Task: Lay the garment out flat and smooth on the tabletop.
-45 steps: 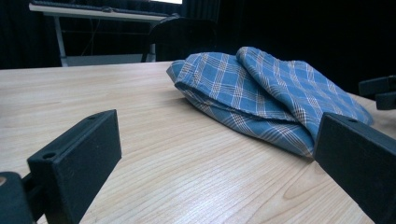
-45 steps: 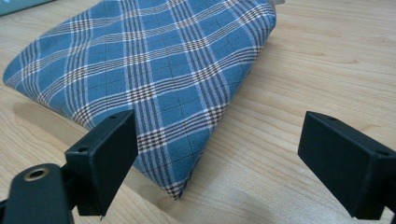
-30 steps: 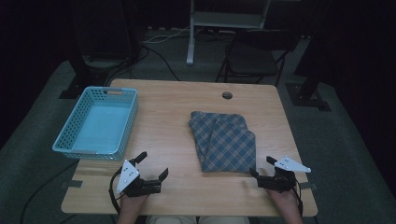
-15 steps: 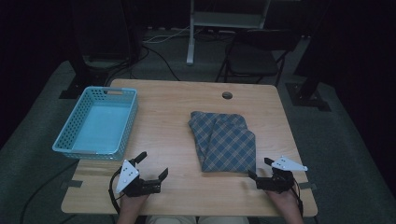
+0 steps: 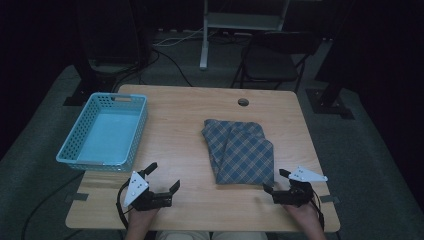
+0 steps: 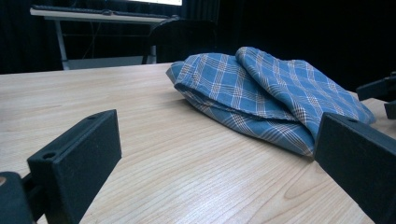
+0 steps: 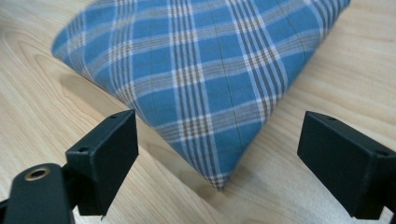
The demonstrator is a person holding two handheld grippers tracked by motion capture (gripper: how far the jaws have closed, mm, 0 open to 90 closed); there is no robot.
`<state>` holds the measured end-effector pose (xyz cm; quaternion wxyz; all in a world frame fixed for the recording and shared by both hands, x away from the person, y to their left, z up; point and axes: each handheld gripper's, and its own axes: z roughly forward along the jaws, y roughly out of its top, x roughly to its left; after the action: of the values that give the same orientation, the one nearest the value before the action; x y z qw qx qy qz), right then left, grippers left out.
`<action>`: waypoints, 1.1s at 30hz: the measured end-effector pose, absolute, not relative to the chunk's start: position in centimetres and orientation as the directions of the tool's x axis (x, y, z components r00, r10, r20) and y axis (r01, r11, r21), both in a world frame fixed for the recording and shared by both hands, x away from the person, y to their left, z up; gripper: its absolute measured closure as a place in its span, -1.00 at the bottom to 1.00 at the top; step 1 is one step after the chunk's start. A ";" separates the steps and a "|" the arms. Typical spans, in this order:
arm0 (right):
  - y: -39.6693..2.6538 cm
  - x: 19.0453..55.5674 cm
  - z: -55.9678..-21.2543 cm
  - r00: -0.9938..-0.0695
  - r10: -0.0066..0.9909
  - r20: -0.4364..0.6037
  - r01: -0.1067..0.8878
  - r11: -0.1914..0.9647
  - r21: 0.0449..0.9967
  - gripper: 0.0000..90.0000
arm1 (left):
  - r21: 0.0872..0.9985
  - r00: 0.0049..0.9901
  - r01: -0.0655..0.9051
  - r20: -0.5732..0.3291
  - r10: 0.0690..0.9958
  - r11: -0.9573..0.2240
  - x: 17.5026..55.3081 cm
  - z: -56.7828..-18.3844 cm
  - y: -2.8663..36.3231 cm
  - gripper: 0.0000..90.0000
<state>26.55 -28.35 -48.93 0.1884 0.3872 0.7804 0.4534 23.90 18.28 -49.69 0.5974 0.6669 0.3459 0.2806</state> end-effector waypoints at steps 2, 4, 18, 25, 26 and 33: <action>-28.3 26.5 -48.5 -0.635 0.770 0.059 0.426 0.285 0.859 -0.74 | 0.991 0.603 0.126 -0.040 0.797 -0.045 23.9 -49.7 18.3 -0.96; -28.4 26.5 -48.0 -0.642 0.764 0.067 0.418 0.276 0.866 -0.74 | 0.991 0.601 0.125 -0.039 0.798 -0.046 23.9 -49.7 18.3 -0.96; -28.4 27.8 -44.5 -0.661 0.748 0.058 0.360 0.249 0.899 -0.74 | 0.991 0.603 0.127 -0.035 0.797 -0.052 23.9 -49.7 18.2 -0.96; -28.0 30.4 -42.5 -0.670 0.742 0.034 0.335 0.261 0.906 -0.74 | 0.991 0.606 0.124 -0.033 0.795 -0.053 23.9 -49.7 18.2 -0.96; -28.0 30.8 -42.2 -0.670 0.742 0.029 0.334 0.265 0.904 -0.73 | 0.991 0.605 0.124 -0.034 0.795 -0.052 23.9 -49.7 18.2 -0.96; -26.2 33.8 -41.3 -0.690 0.724 0.013 0.328 0.297 0.897 -0.71 | 0.991 0.605 0.124 -0.033 0.796 -0.053 23.9 -49.7 18.2 -0.96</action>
<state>33.76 -26.18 -41.32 0.2030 0.3377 0.7793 0.4874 23.85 18.18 -49.68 0.5959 0.6687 0.3440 0.2818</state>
